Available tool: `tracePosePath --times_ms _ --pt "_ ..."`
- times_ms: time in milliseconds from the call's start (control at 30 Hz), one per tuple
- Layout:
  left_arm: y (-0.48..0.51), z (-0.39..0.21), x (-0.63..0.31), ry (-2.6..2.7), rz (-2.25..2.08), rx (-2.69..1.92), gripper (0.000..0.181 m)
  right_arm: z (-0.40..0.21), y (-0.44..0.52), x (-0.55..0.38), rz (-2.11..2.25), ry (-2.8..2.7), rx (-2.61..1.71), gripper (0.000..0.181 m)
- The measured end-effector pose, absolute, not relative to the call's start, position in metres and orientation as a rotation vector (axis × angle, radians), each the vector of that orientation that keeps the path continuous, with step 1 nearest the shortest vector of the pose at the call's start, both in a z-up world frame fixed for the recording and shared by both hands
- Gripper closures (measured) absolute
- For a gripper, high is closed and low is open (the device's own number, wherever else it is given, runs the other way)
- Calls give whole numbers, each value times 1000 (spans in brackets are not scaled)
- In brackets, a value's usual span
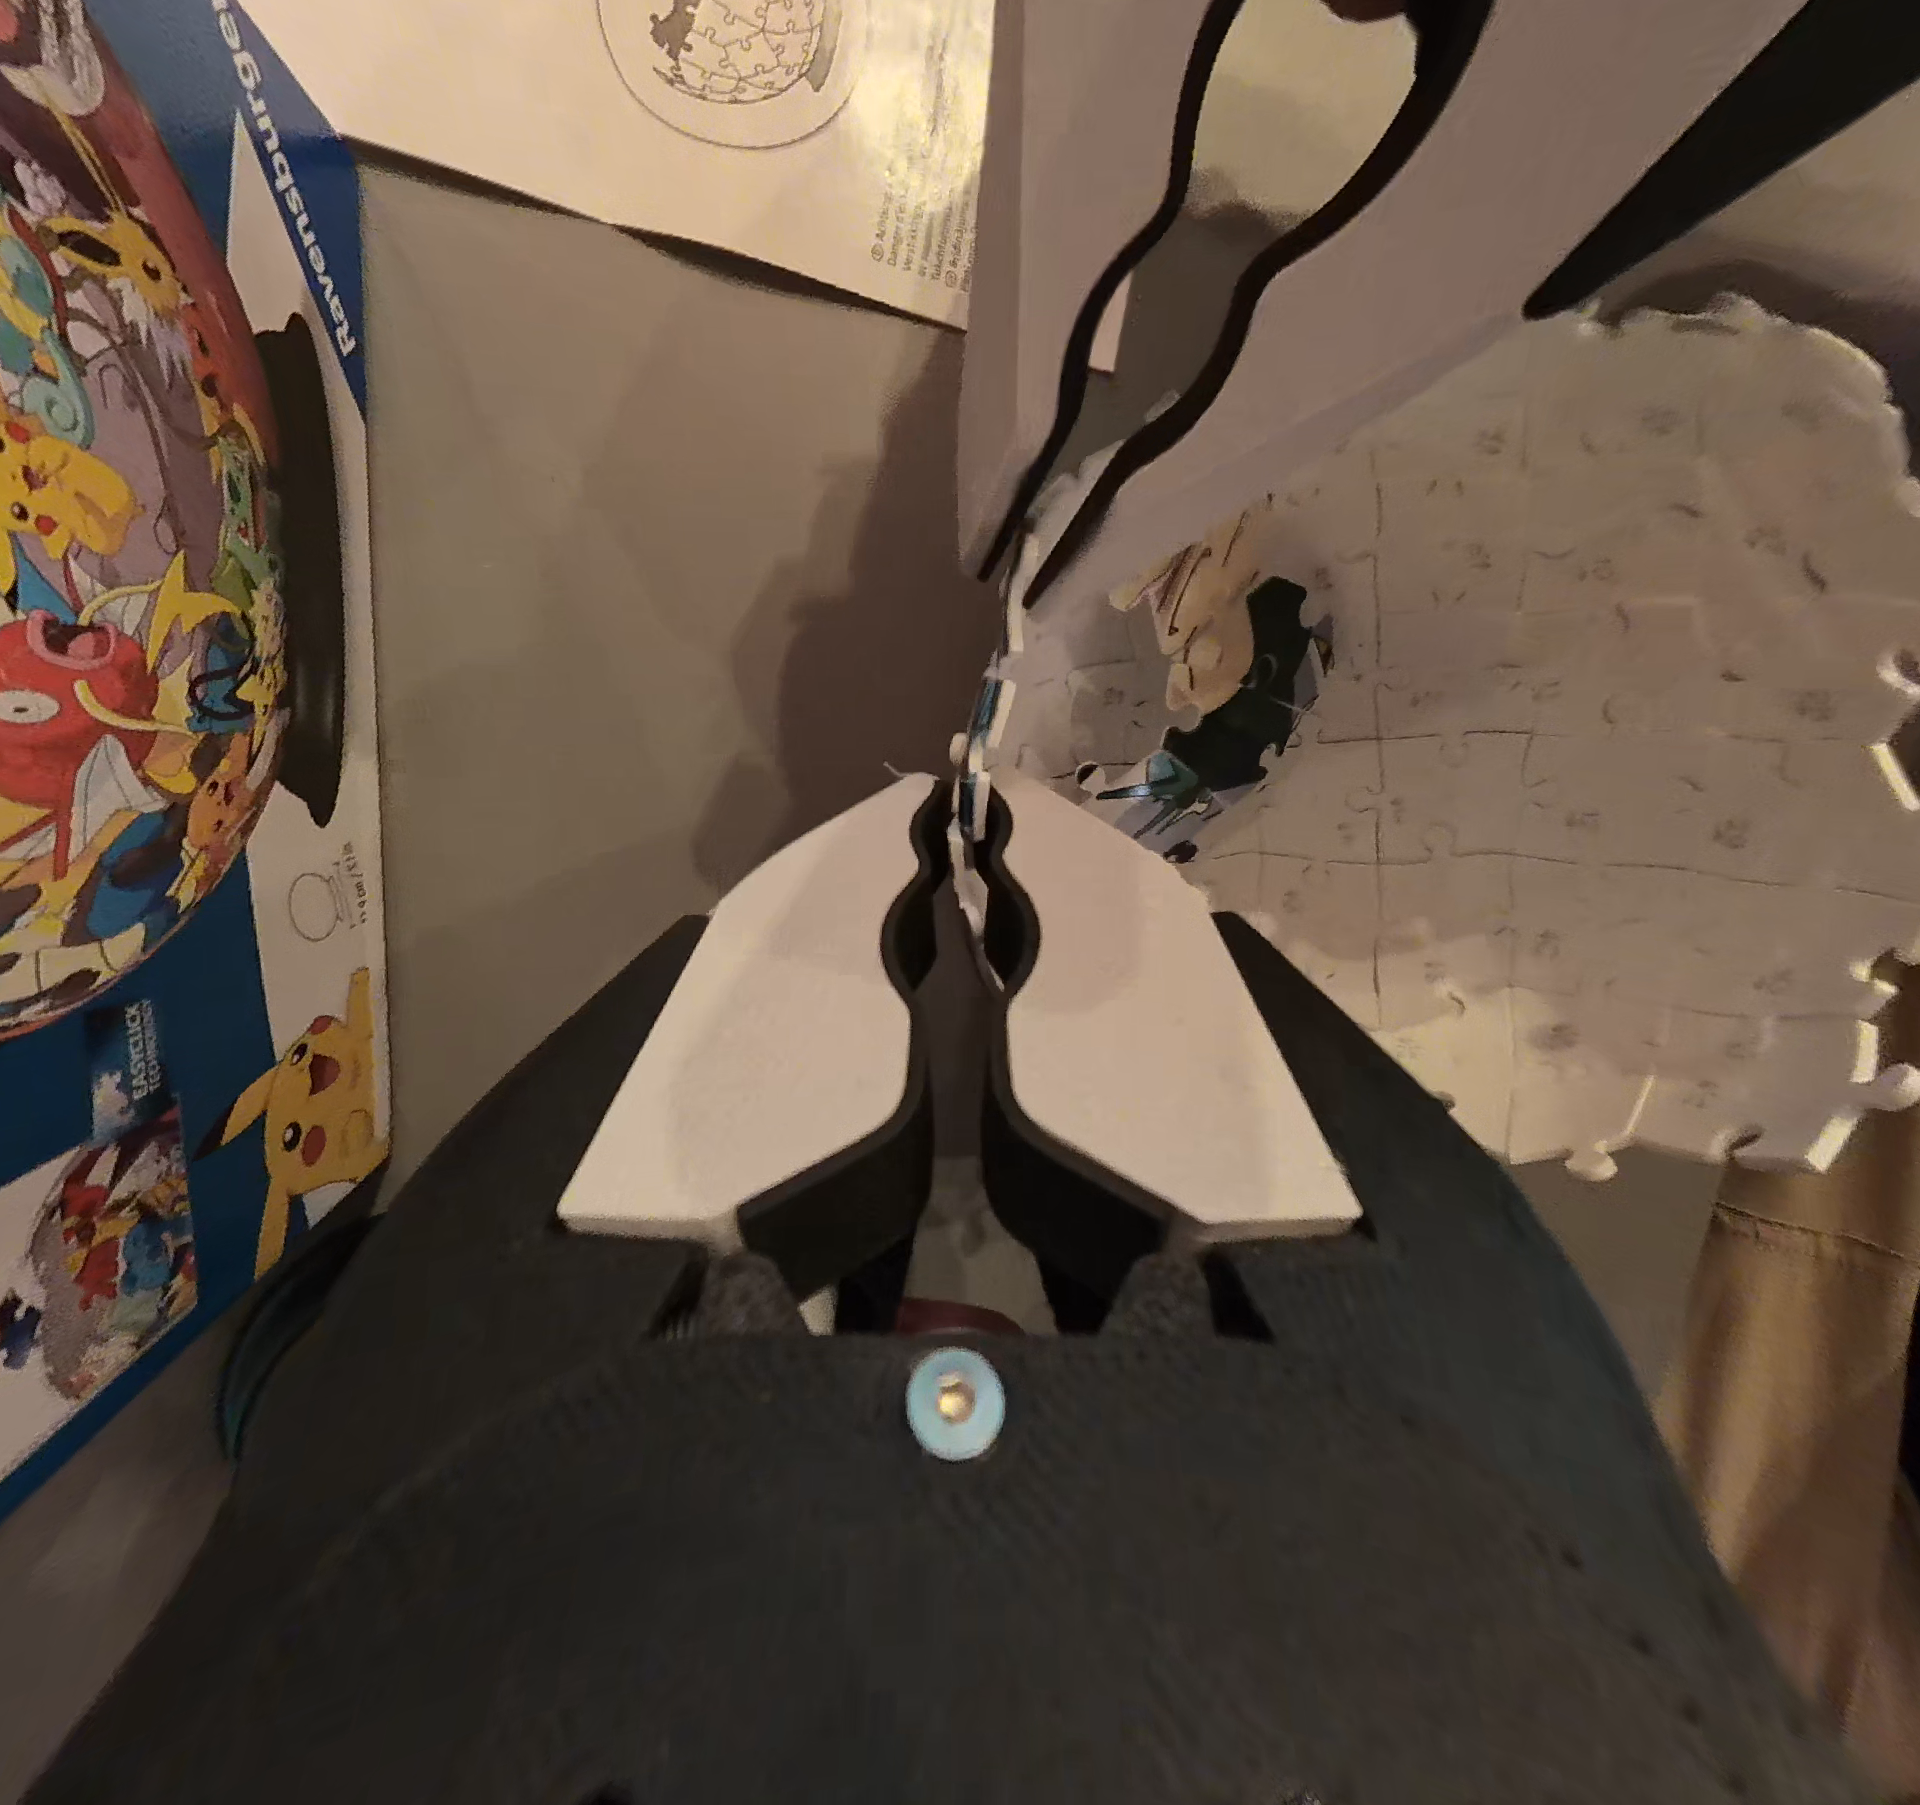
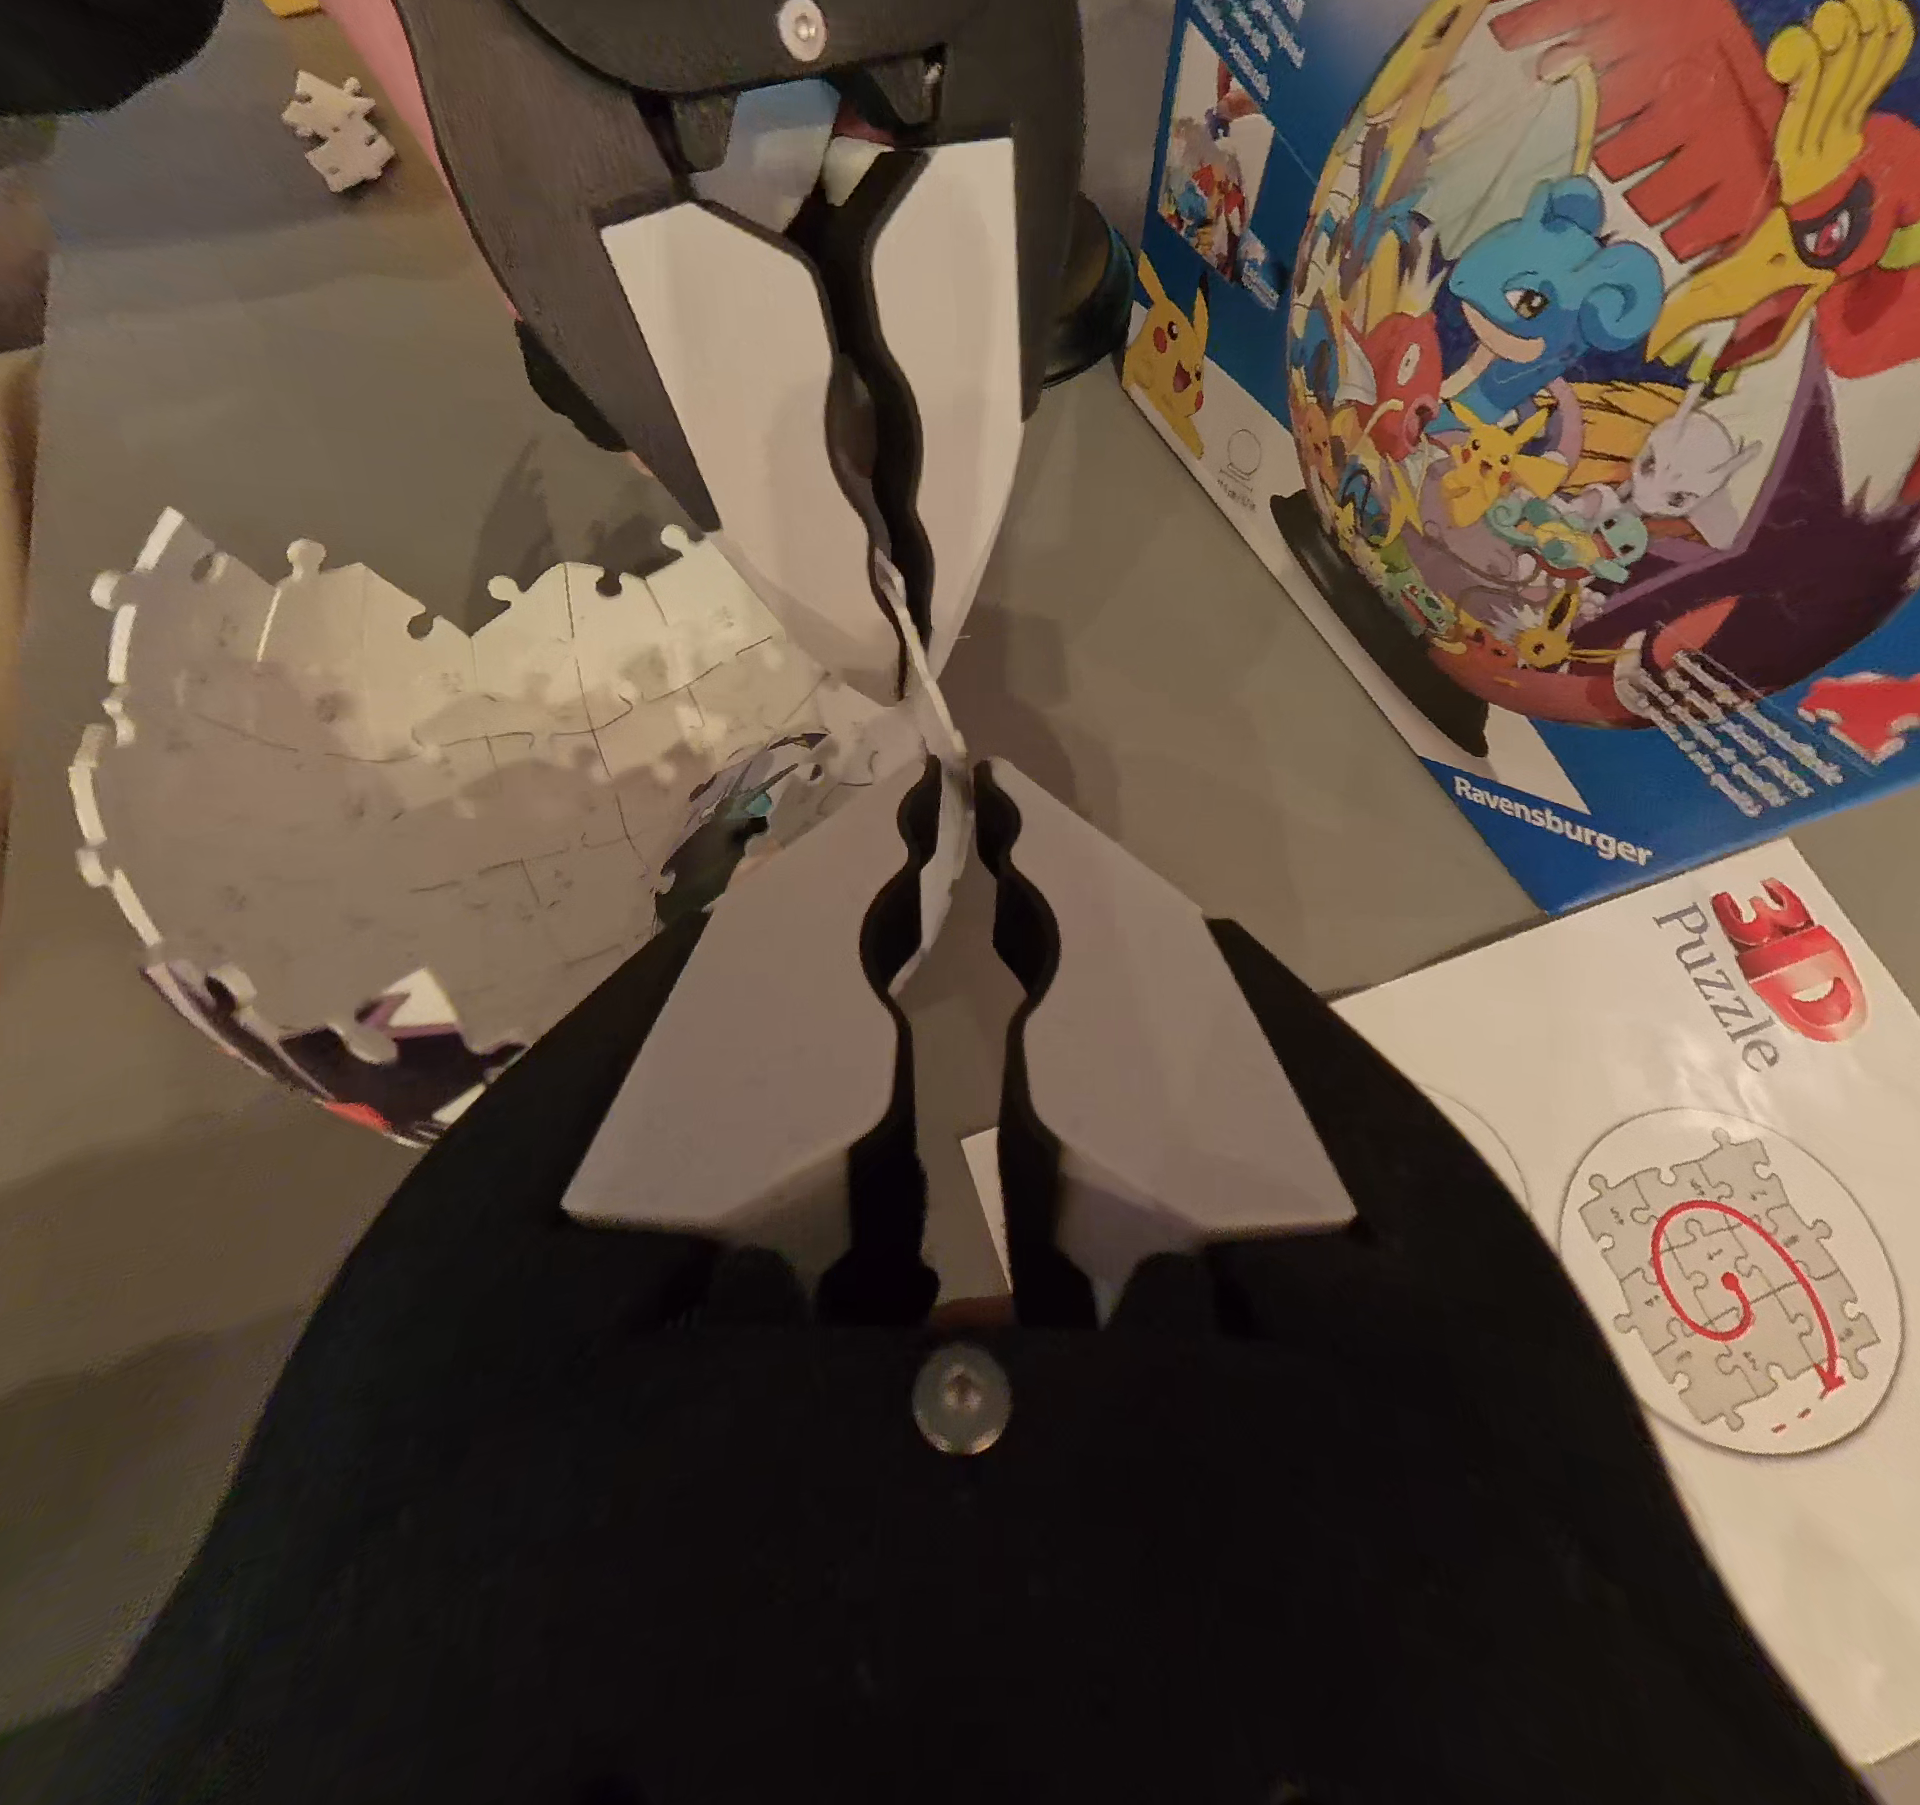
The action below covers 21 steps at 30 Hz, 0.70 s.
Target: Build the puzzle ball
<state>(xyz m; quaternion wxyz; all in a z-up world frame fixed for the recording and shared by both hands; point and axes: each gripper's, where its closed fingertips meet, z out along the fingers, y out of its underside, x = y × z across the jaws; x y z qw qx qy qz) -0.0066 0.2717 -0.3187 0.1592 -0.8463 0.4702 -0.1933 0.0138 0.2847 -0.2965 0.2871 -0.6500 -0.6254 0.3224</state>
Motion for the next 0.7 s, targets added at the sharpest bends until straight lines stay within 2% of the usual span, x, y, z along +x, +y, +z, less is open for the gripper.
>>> tracePosePath --times_ms 267,700 --pt "269 -320 -6 1387 -523 -2452 178 -308 280 11 705 -1888 -1724 174" --pt "271 -318 -3 1408 -497 -2470 178 -309 280 13 669 -1900 -1746 181"
